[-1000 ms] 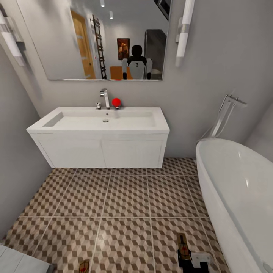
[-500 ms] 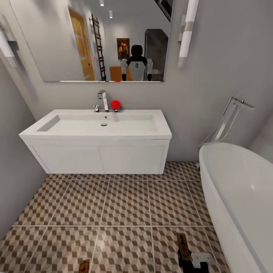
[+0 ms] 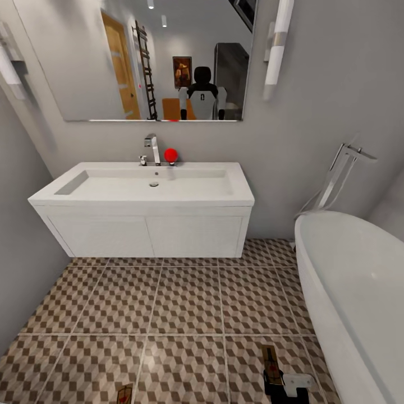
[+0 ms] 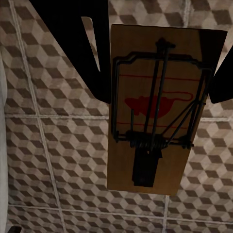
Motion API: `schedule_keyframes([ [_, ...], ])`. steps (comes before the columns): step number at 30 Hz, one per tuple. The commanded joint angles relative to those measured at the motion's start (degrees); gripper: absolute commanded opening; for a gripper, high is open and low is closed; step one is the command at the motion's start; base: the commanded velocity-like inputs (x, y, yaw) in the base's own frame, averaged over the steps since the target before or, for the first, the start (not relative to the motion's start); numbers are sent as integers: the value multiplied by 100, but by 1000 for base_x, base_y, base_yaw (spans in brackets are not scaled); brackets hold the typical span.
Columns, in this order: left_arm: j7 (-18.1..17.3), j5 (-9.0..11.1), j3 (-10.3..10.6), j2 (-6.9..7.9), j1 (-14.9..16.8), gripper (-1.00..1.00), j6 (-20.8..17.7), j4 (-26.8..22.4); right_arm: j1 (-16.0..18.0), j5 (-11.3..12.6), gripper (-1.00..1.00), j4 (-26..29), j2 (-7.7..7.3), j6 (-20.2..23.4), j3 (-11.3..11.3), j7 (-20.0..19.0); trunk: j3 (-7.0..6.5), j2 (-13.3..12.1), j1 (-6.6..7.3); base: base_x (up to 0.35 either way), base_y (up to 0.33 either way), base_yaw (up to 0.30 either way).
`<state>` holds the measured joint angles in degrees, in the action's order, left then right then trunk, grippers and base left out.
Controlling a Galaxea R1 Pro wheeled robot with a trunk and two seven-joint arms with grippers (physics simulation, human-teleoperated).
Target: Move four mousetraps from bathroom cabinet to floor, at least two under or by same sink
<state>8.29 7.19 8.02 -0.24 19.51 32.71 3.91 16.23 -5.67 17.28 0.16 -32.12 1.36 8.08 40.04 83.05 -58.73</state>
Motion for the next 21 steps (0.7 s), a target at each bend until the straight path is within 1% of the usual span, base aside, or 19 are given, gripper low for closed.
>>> schedule_keyframes([
  [1,6,46,51,-2,9,-100,34,22,3,-49,-100,-5,2,-13,15,18,4,2,0,0,0,0],
  [16,6,46,53,-10,9,-100,34,22,3,-49,-100,-5,2,-12,18,18,4,2,0,0,0,0],
  [21,9,46,51,-11,9,-100,29,17,3,-52,-100,-3,24,-6,8,11,4,2,0,0,0,0],
])
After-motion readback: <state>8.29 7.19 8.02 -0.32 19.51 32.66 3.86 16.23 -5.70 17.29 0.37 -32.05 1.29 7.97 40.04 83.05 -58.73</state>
